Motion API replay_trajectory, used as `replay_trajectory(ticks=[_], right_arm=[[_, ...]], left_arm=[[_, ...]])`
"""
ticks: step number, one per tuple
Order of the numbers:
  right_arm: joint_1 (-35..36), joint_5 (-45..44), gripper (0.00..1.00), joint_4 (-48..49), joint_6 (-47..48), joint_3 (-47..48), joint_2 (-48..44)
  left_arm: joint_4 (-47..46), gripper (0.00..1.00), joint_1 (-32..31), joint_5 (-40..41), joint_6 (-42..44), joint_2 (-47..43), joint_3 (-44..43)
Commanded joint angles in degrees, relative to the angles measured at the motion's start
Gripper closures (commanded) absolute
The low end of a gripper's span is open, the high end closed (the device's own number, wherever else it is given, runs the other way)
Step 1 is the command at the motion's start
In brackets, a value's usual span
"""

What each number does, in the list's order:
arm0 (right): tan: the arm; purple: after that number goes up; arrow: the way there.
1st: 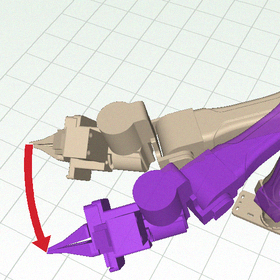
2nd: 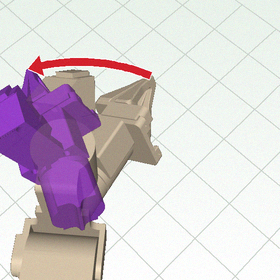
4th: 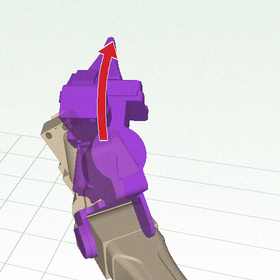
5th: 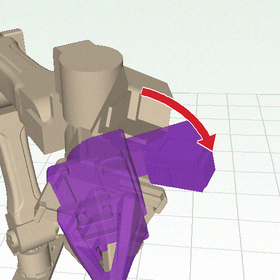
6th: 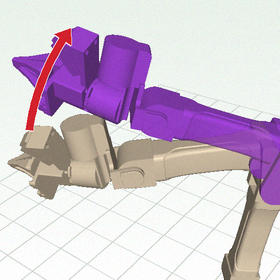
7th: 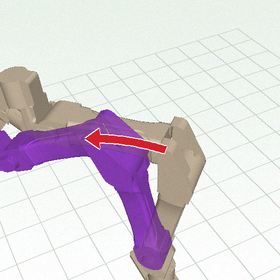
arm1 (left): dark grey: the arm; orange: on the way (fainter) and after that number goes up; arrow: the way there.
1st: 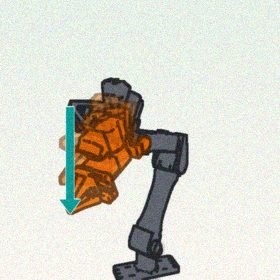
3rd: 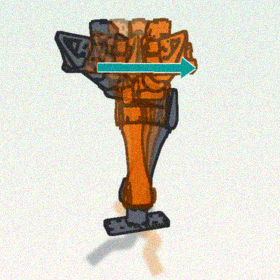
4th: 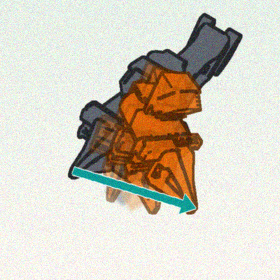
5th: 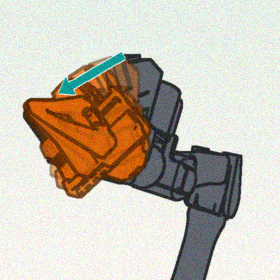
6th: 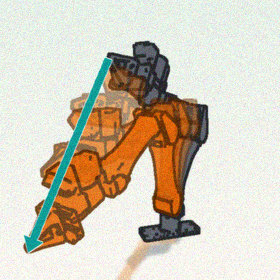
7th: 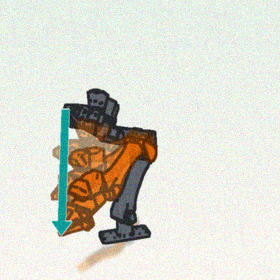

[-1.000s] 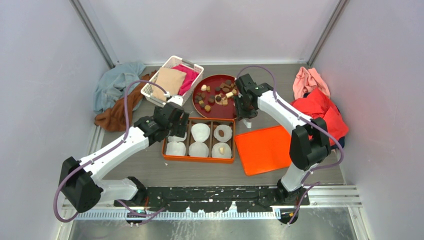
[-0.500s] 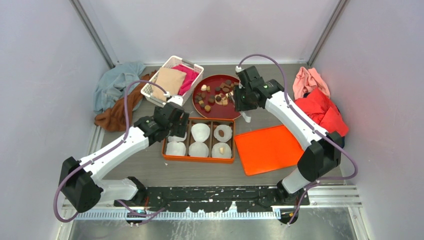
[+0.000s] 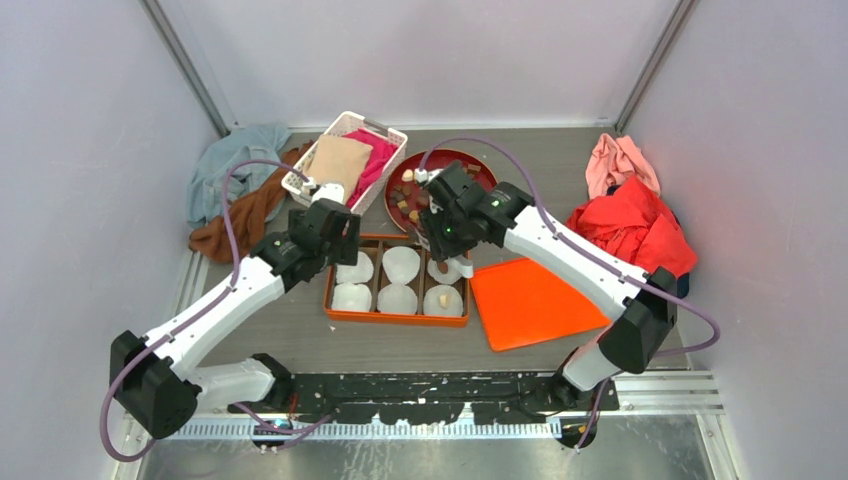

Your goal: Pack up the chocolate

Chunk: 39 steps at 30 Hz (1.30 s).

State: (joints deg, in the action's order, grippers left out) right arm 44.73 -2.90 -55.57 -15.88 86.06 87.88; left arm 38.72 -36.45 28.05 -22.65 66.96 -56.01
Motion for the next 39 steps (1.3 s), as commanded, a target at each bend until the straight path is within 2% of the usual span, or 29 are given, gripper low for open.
replay_trajectory(ticks=[1, 14, 21, 30, 39], right_arm=[[2.2, 0.7, 0.65, 3.2, -2.2, -0.7, -0.6], [4.8, 2.1, 0.65, 8.0, -3.9, -2.6, 6.0], [5.0, 4.1, 0.57, 8.3, -3.5, -3.3, 7.5], [5.1, 4.0, 0.52, 8.7, -3.3, -3.1, 8.3], [5.2, 3.1, 0.60, 7.7, -3.5, -1.6, 6.0]], left_arm=[[0.2, 0.12, 1.1, 2.1, -2.0, -2.3, -1.5], [0.2, 0.12, 1.1, 1.0, -2.4, -2.5, -0.4], [0.1, 0.12, 1.1, 0.4, -2.0, -2.0, -0.4], [-0.1, 0.12, 1.1, -0.4, -1.9, -1.4, -0.4], [-0.1, 0.12, 1.1, -0.8, -1.9, -1.6, -0.2]])
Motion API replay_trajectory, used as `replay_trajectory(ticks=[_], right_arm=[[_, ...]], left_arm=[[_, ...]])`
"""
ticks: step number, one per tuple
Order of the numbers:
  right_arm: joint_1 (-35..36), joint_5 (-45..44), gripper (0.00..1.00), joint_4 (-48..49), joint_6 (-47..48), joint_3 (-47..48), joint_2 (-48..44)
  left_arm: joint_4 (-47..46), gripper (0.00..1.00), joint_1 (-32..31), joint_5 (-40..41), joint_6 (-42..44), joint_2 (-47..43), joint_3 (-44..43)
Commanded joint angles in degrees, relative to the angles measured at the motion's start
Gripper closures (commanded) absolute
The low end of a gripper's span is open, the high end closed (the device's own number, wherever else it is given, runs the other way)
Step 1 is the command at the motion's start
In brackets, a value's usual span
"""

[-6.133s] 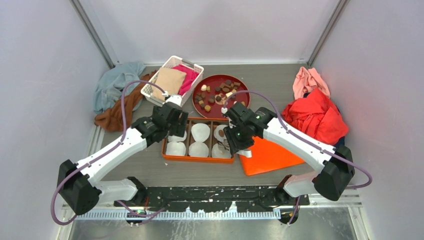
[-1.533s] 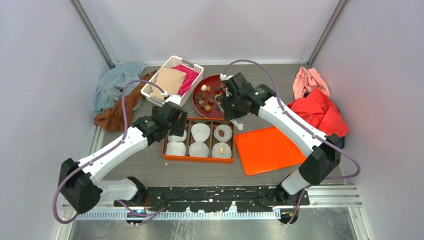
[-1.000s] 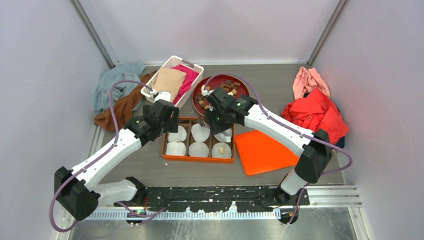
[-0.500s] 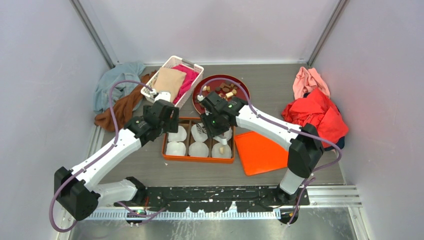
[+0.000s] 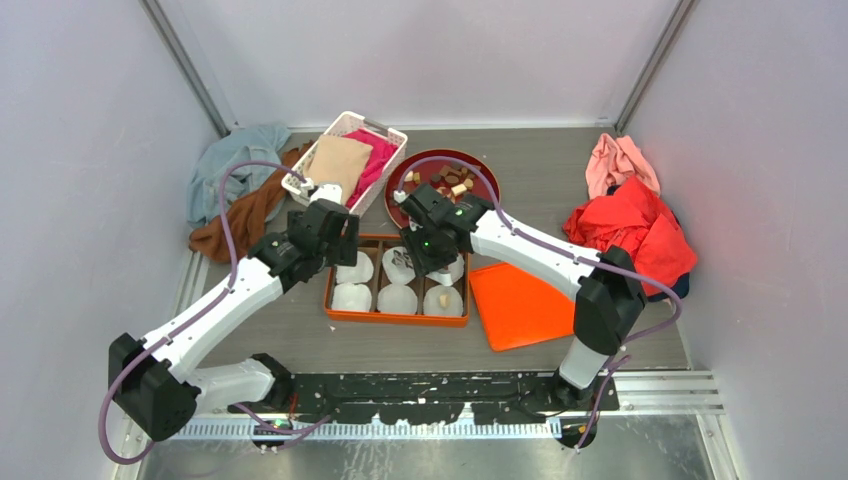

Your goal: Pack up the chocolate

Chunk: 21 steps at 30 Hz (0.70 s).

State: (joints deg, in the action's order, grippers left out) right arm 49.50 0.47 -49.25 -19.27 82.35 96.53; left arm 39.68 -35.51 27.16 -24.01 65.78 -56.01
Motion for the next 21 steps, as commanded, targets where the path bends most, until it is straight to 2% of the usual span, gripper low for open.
replay_trajectory(ticks=[1, 9, 15, 21], right_arm=[[0.4, -0.2, 0.60, 1.0, -0.2, 2.3, -3.1], [1.0, 0.0, 0.61, -2.0, -0.5, 2.6, -7.6], [0.6, -10.0, 0.80, -3.1, 0.9, 3.0, -10.7], [-7.6, -12.5, 0.82, -2.2, 2.1, 3.4, -11.9]], left_arm=[[-1.1, 0.12, 0.1, 0.0, -0.5, -0.4, -0.2], [-1.3, 0.13, 0.1, -0.5, -0.4, -0.2, -0.4], [-1.6, 0.13, 0.1, -0.7, -0.3, 0.3, -0.7], [-1.5, 0.13, 0.1, -0.7, 0.0, 0.4, -0.9]])
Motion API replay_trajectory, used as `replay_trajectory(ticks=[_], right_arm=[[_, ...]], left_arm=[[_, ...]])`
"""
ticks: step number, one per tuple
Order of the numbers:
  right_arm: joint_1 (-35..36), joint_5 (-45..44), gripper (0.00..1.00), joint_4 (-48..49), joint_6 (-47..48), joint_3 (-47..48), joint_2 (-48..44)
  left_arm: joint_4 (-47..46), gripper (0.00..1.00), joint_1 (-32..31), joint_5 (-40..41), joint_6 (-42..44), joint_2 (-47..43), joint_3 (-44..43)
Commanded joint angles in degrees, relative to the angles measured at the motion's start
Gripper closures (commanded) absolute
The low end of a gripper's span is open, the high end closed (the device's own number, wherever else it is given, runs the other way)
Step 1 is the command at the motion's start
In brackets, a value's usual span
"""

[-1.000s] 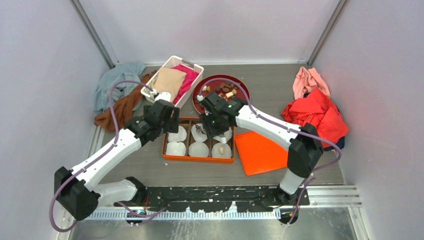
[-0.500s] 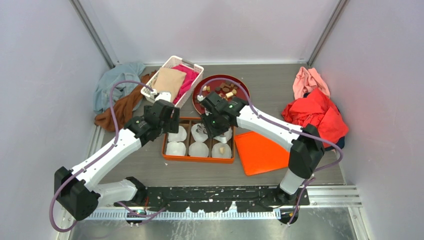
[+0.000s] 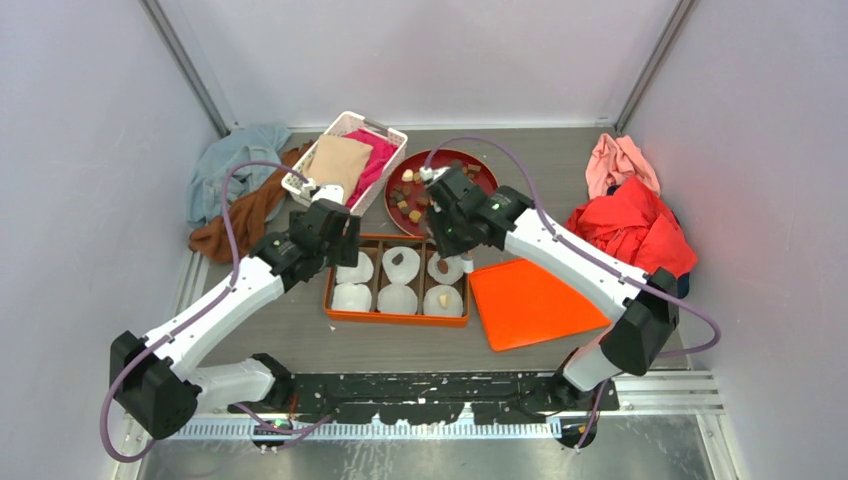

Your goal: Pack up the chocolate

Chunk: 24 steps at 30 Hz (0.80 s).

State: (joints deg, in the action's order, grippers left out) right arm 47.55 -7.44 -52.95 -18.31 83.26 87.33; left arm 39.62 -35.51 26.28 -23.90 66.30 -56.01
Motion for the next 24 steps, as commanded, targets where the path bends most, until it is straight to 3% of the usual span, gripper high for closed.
replay_trajectory(ticks=[1, 9, 24], right_arm=[[-7.4, -4.8, 0.82, 2.1, 1.3, 2.3, -2.7], [-19.3, -6.6, 0.78, 5.4, 1.1, 1.2, 0.9], [-22.2, -8.5, 0.63, 9.4, 4.4, 1.3, 9.2]], left_arm=[[-1.5, 0.13, 0.2, 0.3, -0.1, -0.2, -0.9], [-1.6, 0.13, 0.1, 0.6, 0.1, 0.1, -0.9], [-1.3, 0.13, 0.1, 0.7, -0.1, 0.5, -1.0]])
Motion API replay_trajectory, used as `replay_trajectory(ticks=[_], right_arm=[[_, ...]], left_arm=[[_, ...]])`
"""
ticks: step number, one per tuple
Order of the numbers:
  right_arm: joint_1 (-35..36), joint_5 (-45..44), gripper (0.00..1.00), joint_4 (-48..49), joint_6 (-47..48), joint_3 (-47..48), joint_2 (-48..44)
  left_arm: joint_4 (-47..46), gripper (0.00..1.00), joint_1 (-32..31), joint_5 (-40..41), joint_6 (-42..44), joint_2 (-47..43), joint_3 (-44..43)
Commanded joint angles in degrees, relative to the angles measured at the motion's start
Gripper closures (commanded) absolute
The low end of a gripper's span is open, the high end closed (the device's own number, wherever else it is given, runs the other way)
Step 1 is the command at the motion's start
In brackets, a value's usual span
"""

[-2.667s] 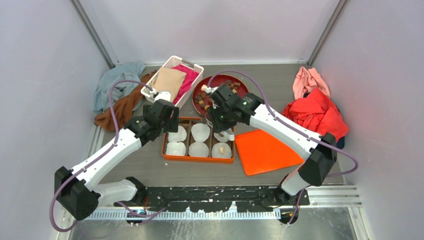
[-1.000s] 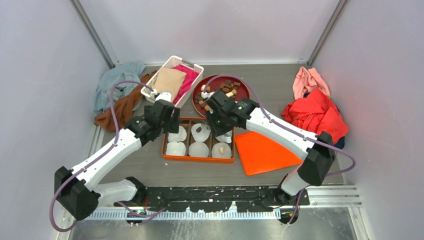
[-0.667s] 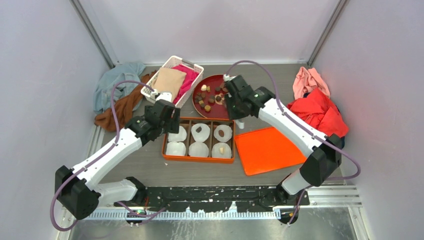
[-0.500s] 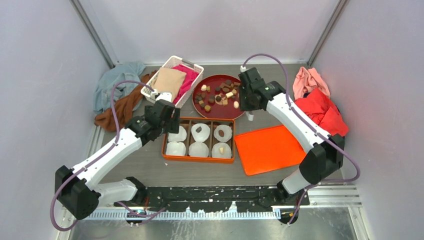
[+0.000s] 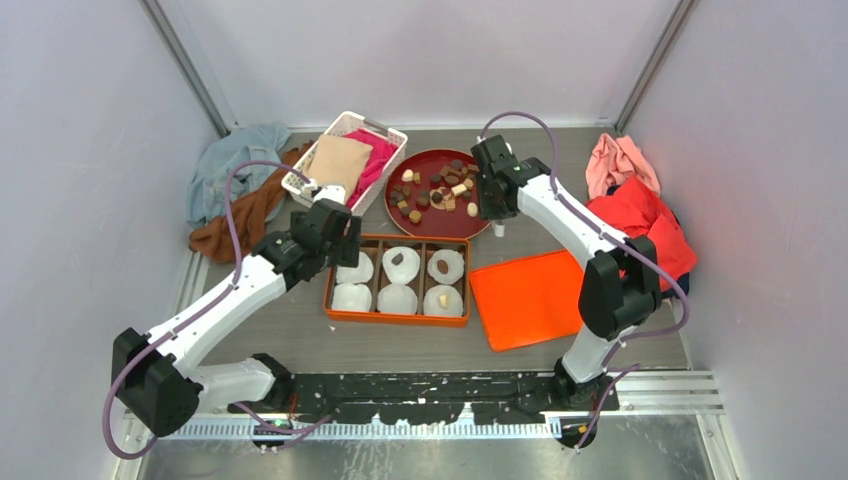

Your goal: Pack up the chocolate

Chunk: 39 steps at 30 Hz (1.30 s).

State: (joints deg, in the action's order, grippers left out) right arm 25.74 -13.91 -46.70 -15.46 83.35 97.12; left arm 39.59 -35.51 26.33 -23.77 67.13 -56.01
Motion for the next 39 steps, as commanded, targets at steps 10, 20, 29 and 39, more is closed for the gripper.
replay_trajectory(ticks=[10, 20, 29, 39], right_arm=[[-0.7, -1.6, 0.57, 3.4, 2.2, 1.1, 1.6], [-0.8, -1.9, 0.57, 3.7, 2.4, -0.8, 3.1], [-0.9, -3.0, 0.57, 3.9, 2.2, -1.6, 4.0], [-1.4, 0.9, 0.57, 5.6, 1.1, -2.7, 3.6]], left_arm=[[-1.1, 0.13, 0.2, 0.8, -0.2, -0.2, -1.0], [-1.1, 0.13, 0.2, 0.7, -0.2, -0.2, -0.7], [-1.2, 0.13, 0.1, 0.6, -0.2, -0.2, -0.4], [-1.2, 0.13, 0.1, 0.8, -0.2, -0.4, -0.2]])
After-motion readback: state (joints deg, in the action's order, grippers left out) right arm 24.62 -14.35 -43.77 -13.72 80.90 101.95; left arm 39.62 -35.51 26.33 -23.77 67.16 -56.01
